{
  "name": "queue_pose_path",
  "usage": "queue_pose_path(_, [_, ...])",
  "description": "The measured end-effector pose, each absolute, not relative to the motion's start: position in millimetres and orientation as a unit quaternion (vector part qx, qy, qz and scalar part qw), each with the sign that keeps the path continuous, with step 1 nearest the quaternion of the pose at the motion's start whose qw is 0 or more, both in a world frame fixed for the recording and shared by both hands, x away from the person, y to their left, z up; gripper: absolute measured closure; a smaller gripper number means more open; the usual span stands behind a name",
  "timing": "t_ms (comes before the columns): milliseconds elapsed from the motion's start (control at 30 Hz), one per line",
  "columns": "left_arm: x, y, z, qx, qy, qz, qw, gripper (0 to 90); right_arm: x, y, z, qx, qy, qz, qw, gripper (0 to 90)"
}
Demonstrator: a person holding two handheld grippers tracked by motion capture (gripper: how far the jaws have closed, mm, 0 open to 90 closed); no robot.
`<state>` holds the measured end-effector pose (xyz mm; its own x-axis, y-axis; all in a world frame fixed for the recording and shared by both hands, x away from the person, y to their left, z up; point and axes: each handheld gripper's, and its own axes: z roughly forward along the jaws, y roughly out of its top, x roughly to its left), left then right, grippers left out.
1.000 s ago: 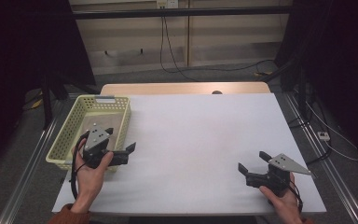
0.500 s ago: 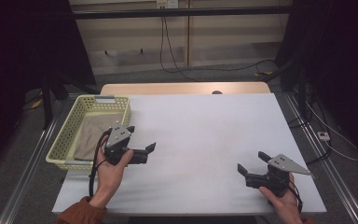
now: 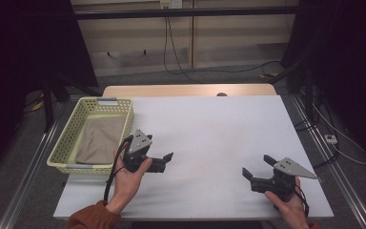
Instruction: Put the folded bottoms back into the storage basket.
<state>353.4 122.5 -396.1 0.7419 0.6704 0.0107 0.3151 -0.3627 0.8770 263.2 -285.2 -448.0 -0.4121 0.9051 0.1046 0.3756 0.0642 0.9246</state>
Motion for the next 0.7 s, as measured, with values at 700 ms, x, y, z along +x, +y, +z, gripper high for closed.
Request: queue_pose_path(700, [334,153,-436,0.787,0.345,0.179,0.479,5.9,259,-290,-446,0.477,0.670,0.499,0.273,4.6])
